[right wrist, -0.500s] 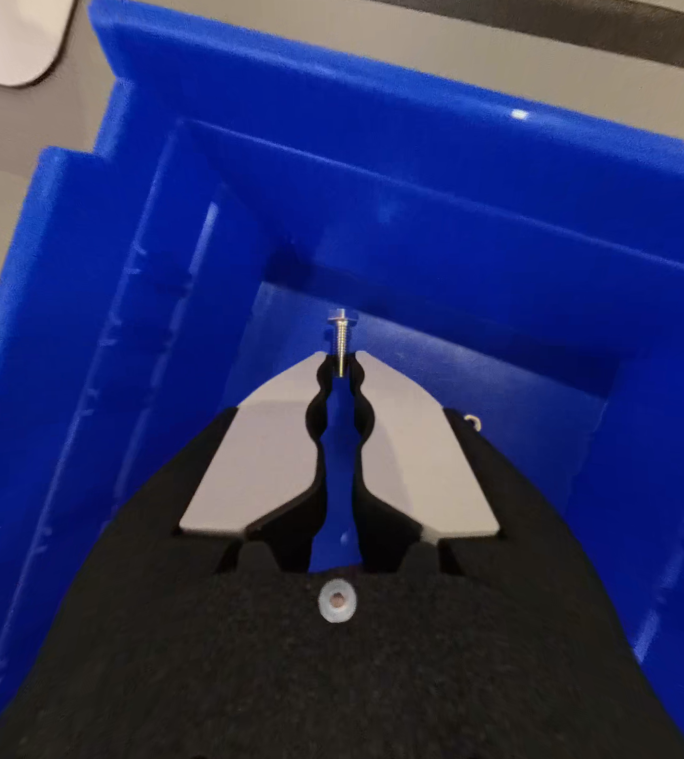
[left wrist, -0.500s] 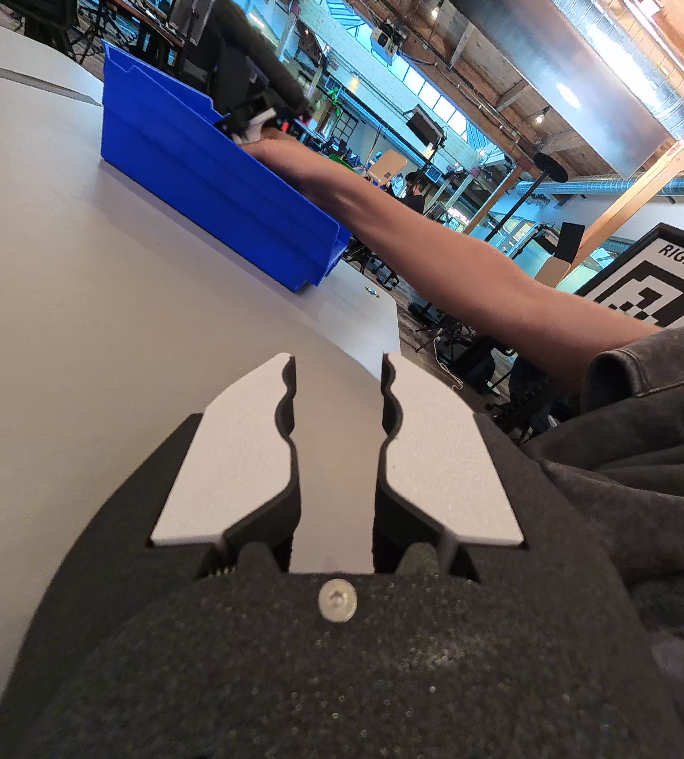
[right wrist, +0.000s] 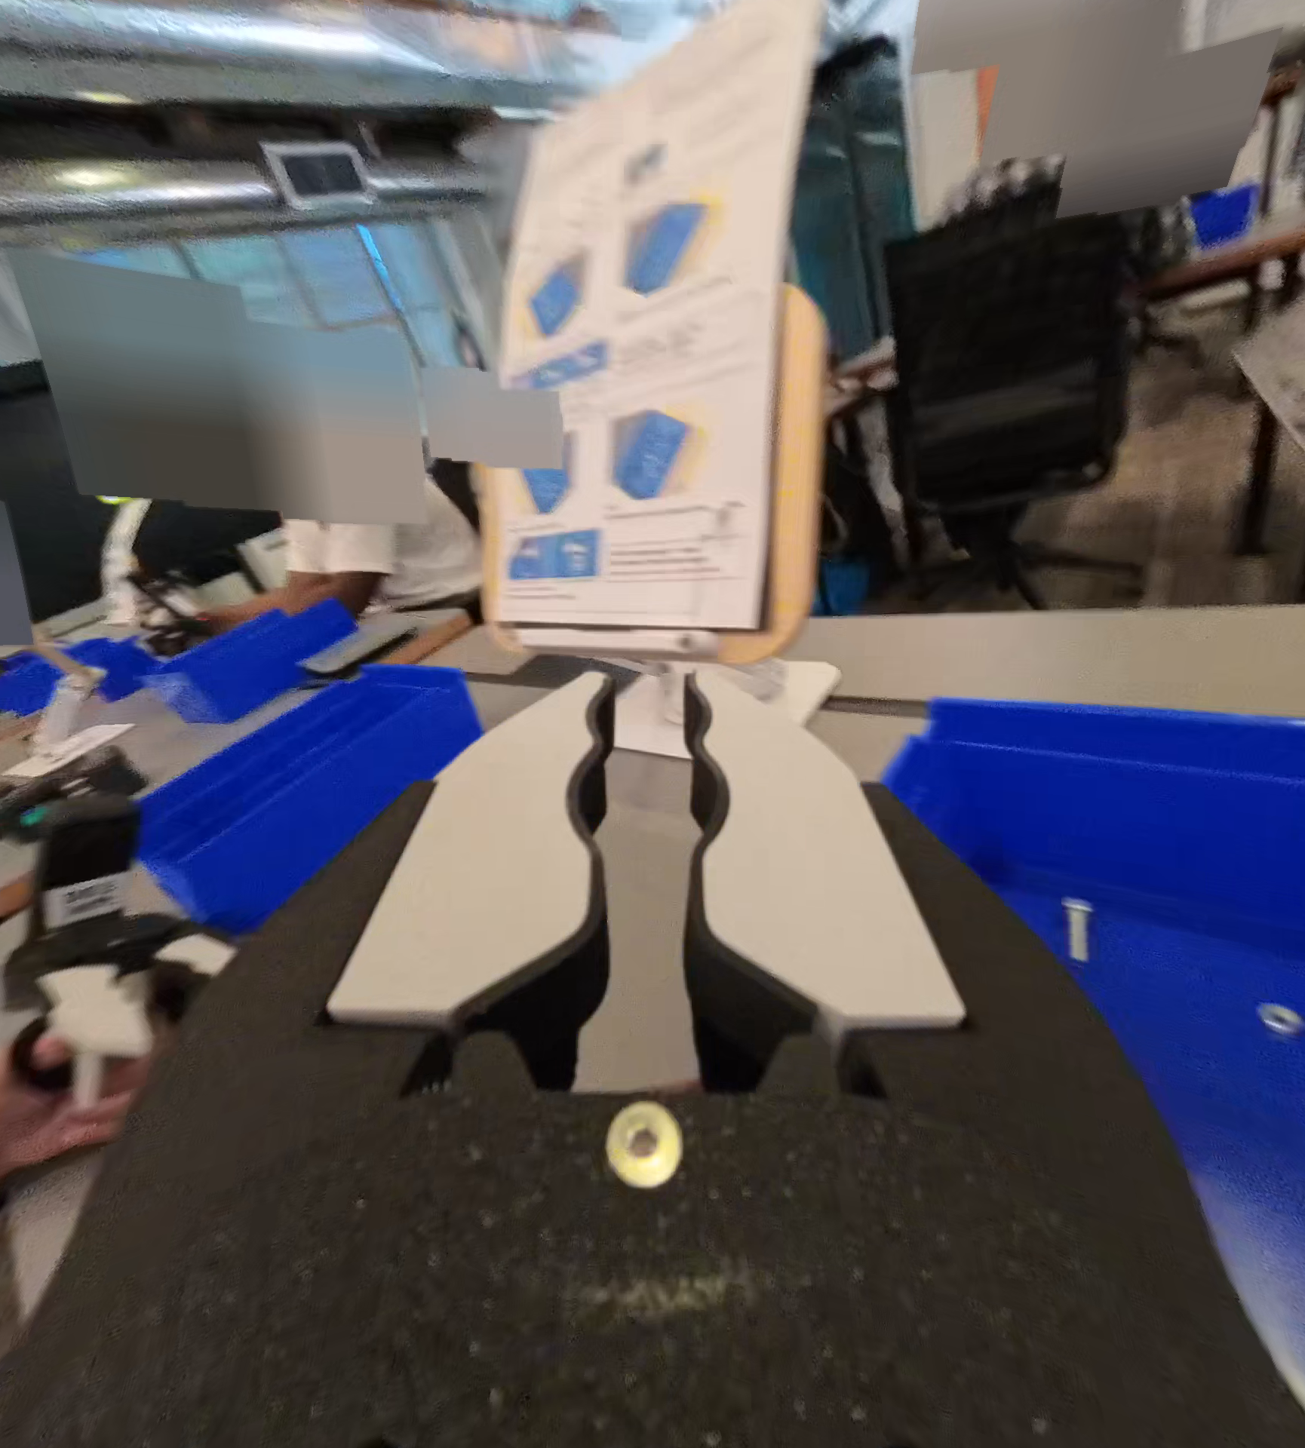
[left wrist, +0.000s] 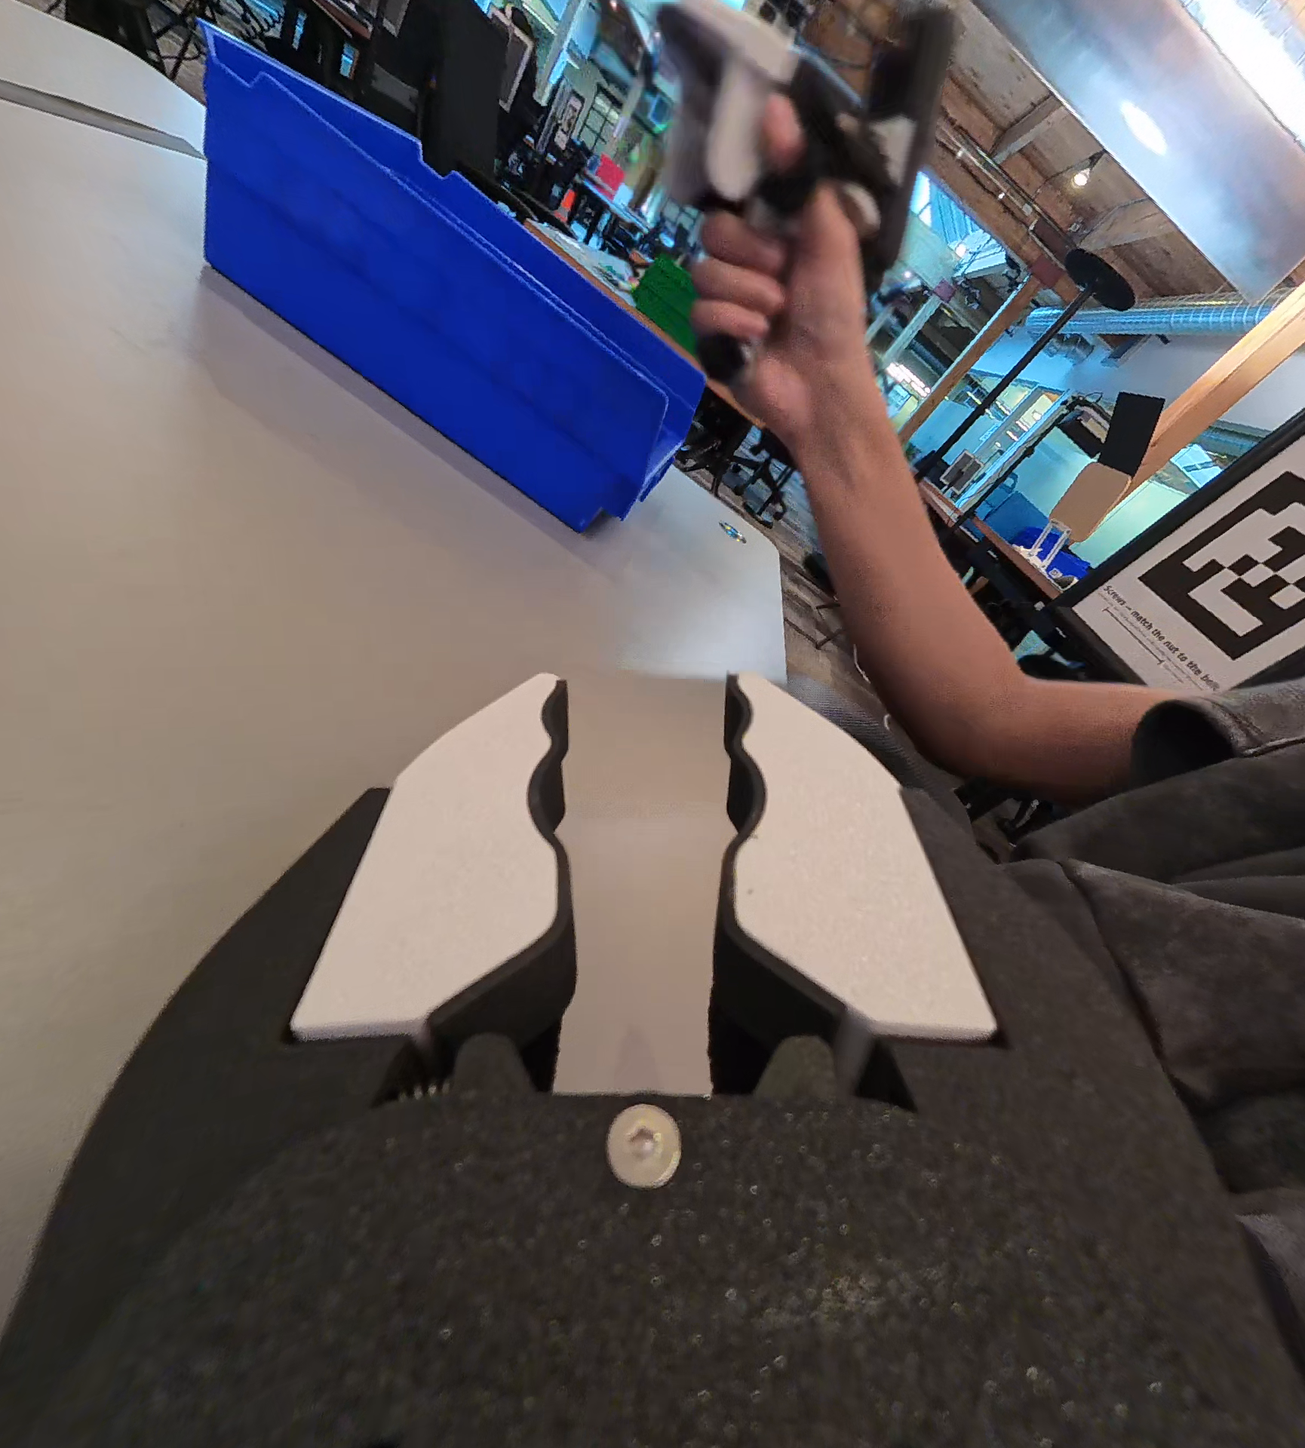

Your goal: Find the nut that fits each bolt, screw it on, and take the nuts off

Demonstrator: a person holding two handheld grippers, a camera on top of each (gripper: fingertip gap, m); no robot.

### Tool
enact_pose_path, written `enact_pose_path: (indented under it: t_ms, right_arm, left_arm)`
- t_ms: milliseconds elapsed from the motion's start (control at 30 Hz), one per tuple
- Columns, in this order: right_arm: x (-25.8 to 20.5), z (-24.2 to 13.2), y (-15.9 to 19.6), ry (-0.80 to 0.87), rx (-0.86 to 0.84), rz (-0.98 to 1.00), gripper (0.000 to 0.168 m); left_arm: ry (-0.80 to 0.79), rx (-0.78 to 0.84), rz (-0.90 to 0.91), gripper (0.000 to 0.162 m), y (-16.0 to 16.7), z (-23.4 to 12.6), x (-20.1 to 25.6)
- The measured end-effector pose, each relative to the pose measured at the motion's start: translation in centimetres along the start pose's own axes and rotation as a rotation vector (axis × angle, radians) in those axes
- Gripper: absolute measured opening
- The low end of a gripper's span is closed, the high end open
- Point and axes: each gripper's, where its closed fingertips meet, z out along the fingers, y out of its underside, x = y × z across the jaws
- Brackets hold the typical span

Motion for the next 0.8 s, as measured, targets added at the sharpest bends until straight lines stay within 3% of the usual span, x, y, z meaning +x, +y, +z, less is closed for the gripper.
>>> enact_pose_path:
  t_ms: [67,167,233,367,667,800]
  right_arm:
    - [-7.1,-1.7,1.9,-0.169,0.052,-0.073,0.018]
    - [-13.5,-1.7,7.2,-0.294,0.072,-0.199,0.017]
    - [-14.5,-0.4,11.7,-0.284,-0.034,-0.302,0.021]
    - [-14.9,1.2,16.0,-0.317,-0.051,-0.287,0.021]
    - [-14.6,1.4,17.0,-0.295,-0.047,-0.309,0.014]
    - [-14.4,1.4,16.9,-0.291,-0.046,-0.290,0.013]
  left_arm:
    - [-0.017,0.003,0.001,0.036,0.0,0.0,-0.2]
    - [-0.044,0.002,0.016,0.031,0.0,0.0,-0.3]
    - [-0.061,-0.011,0.027,0.032,0.2,0.2,-0.4]
    - [-0.119,-0.025,0.024,0.032,0.4,0.2,-1.1]
    - [-0.184,-0.119,0.073,0.033,1.5,0.0,-0.3]
    - [-0.305,-0.117,0.101,0.034,-2.2,-4.1,1.0]
